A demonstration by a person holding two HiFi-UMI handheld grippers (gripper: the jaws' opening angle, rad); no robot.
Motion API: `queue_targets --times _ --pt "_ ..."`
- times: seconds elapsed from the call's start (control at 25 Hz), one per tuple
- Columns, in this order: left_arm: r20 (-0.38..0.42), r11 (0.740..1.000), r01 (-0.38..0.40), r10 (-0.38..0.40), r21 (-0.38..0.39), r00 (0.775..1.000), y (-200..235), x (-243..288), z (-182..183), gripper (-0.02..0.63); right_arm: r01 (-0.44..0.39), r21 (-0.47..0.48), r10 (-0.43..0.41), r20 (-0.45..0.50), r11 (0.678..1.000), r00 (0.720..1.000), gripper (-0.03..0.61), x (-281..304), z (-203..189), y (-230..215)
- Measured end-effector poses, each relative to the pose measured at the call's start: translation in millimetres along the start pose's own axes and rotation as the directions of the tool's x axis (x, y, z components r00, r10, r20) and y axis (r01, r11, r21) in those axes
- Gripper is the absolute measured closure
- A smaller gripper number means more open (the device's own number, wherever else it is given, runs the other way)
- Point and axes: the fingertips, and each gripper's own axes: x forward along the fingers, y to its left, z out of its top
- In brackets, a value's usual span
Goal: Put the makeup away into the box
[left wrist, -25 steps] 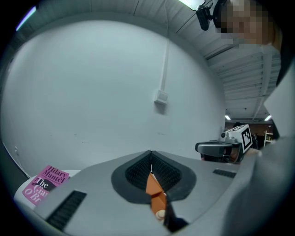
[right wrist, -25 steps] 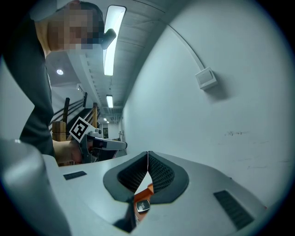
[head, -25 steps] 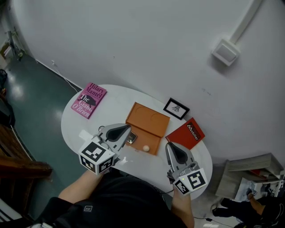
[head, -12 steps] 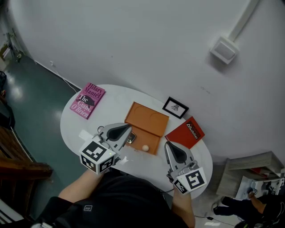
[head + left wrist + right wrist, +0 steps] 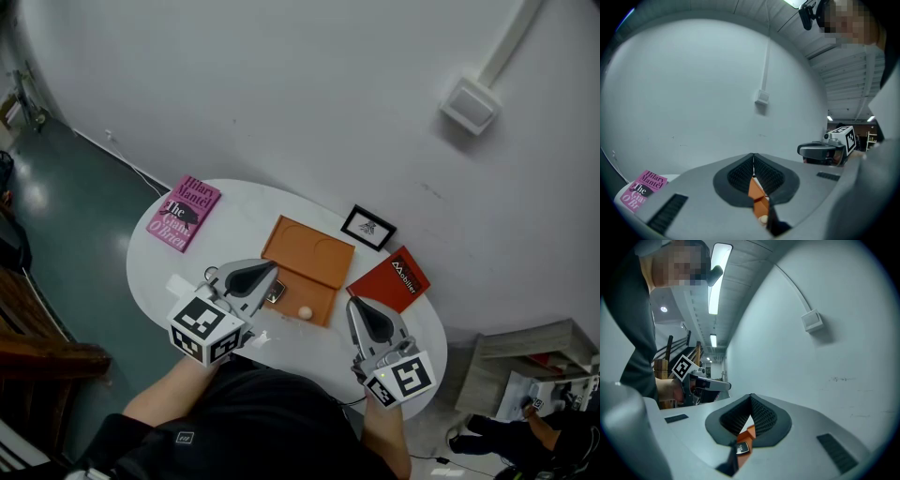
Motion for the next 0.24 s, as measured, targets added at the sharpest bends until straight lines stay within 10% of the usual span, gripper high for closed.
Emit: queue_targets --times 0.24 --pt "0.0 1.0 -0.005 0.005 -0.005 1.0 0.8 0.8 -1.1 0.6 0.006 0.005 -0.006 0.004 1.0 1.0 0.544 -2.1 -0.8 -3.5"
